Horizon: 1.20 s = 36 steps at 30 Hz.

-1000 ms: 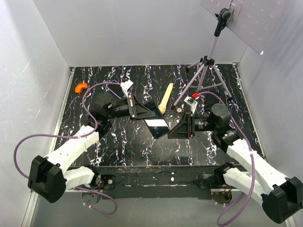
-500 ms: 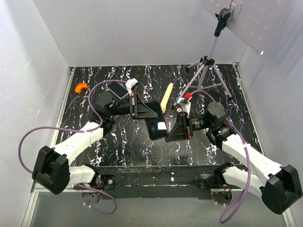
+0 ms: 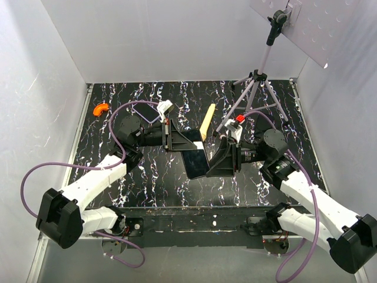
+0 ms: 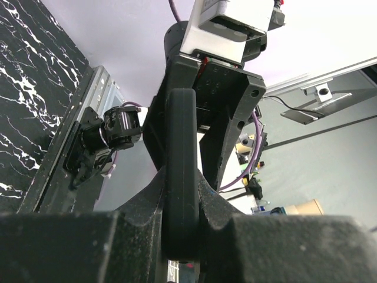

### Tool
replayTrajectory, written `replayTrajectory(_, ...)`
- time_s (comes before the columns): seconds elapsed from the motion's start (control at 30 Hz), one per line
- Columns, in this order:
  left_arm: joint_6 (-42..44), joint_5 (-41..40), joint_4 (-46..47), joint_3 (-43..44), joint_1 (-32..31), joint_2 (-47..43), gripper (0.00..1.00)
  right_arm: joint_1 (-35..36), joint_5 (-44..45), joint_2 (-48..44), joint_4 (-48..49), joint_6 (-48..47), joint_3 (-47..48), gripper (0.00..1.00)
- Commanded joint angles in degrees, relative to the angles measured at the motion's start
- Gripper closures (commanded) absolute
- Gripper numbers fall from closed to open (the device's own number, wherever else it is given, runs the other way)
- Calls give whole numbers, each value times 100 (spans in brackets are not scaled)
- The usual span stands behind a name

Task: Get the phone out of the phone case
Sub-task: Remove the phone case from the phone.

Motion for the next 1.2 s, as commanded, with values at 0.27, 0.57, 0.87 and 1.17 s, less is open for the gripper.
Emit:
replayTrajectory(0.27, -606, -302, 155, 45, 4, -251, 100, 310, -136, 53, 155, -248, 359, 52)
replayTrajectory(0.57, -1028, -110, 786, -113, 4, -146, 100, 371, -690, 185, 1560, 507, 140, 75)
replayTrajectory(0.87, -1265, 303, 1234, 80, -22, -67, 100, 441, -523, 475, 710, -282, 526, 99)
replayTrajectory(1.17, -2916, 85, 3105, -104, -470, 548, 100, 1750, 1354, 870, -3603, -4034, 2589, 99)
